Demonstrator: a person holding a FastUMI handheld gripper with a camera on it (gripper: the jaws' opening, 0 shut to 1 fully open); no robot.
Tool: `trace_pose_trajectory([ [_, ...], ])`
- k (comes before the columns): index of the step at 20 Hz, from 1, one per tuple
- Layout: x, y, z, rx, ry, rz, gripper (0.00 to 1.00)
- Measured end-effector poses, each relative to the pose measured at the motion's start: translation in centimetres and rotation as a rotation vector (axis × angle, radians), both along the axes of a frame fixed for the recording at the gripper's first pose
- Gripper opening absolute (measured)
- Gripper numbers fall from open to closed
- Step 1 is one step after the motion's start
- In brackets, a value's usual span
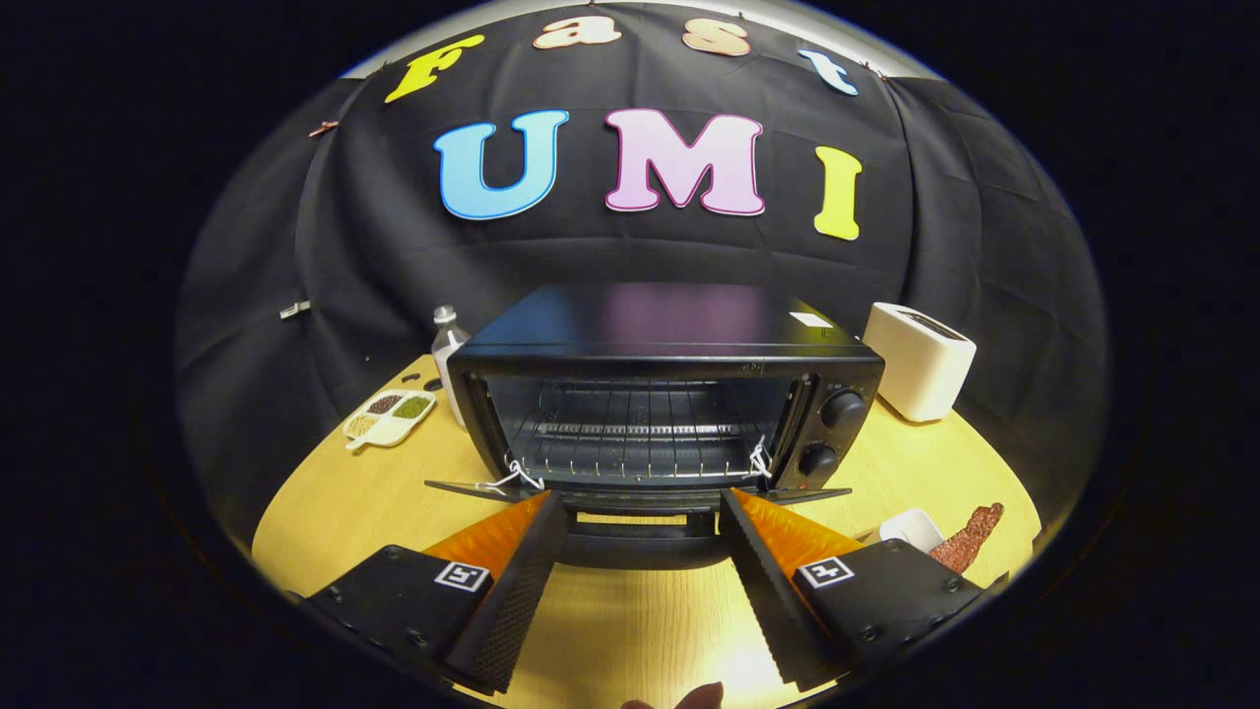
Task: Open the toaster oven, put the food inside, and close the toaster oven door.
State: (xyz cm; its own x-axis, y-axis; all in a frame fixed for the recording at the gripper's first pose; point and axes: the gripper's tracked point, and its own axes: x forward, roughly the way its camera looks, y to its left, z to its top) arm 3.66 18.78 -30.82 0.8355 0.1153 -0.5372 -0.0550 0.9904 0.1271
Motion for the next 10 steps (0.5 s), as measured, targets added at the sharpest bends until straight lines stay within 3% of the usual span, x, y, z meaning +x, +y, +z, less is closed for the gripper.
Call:
trace_pose_trajectory([
  [10, -4.0, 0.3, -5.0, -0.082, 0.17, 0.096, 0.97],
])
